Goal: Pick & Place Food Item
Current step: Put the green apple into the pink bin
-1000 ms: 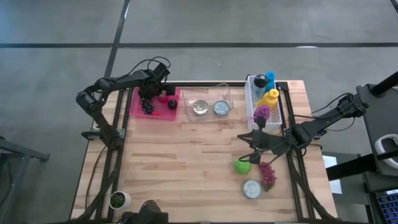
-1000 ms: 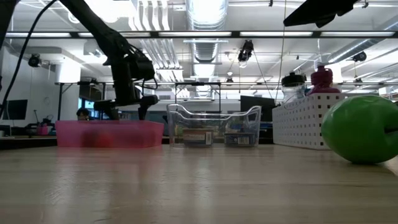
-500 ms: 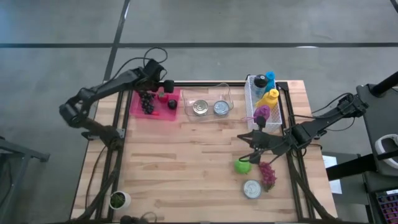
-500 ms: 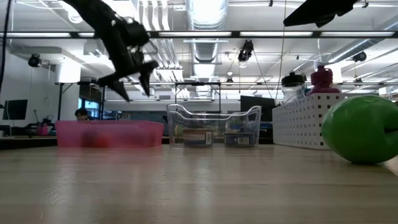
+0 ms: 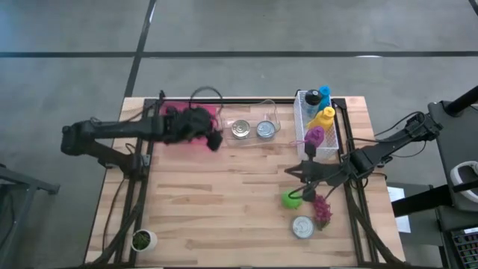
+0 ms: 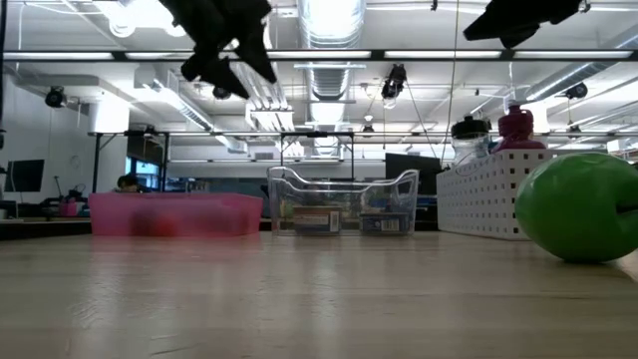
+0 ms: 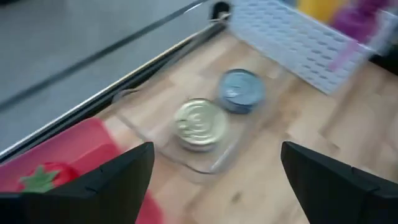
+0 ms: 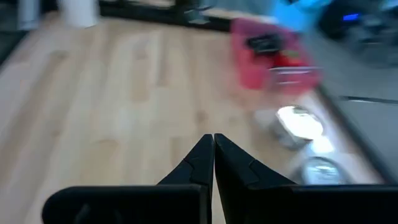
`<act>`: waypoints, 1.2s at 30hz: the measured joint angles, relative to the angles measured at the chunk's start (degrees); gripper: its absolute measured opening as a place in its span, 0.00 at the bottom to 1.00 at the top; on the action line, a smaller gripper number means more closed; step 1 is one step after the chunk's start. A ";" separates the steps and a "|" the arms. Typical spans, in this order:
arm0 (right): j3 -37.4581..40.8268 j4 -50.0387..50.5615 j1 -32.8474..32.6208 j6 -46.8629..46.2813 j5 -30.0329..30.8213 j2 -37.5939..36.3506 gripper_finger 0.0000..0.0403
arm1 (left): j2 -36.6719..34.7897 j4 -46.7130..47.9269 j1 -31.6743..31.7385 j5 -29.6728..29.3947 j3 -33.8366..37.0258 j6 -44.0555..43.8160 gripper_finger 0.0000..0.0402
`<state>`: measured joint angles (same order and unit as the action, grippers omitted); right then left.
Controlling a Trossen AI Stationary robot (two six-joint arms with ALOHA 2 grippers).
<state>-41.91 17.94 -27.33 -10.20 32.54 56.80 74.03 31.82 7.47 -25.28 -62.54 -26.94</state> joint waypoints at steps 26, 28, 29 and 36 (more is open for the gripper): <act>4.55 22.53 -0.17 -34.77 -31.43 6.86 0.02 | 0.42 -3.79 -20.18 -12.02 0.74 -0.07 0.87; 4.89 22.81 -0.17 -36.25 -32.57 8.41 0.02 | 0.42 -3.79 -20.16 -12.00 0.74 -0.07 0.86; 4.90 22.62 -0.17 -36.61 -32.90 9.23 0.02 | 0.42 -3.79 -20.14 -11.99 0.74 -0.07 0.86; 4.78 16.03 -0.15 -34.81 -33.20 15.46 0.02 | 0.42 -3.96 -20.14 -11.93 0.74 -0.07 0.88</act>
<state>-37.13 33.97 -27.49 -45.01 -0.66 72.26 74.46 27.86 -12.67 -37.21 -61.80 -27.00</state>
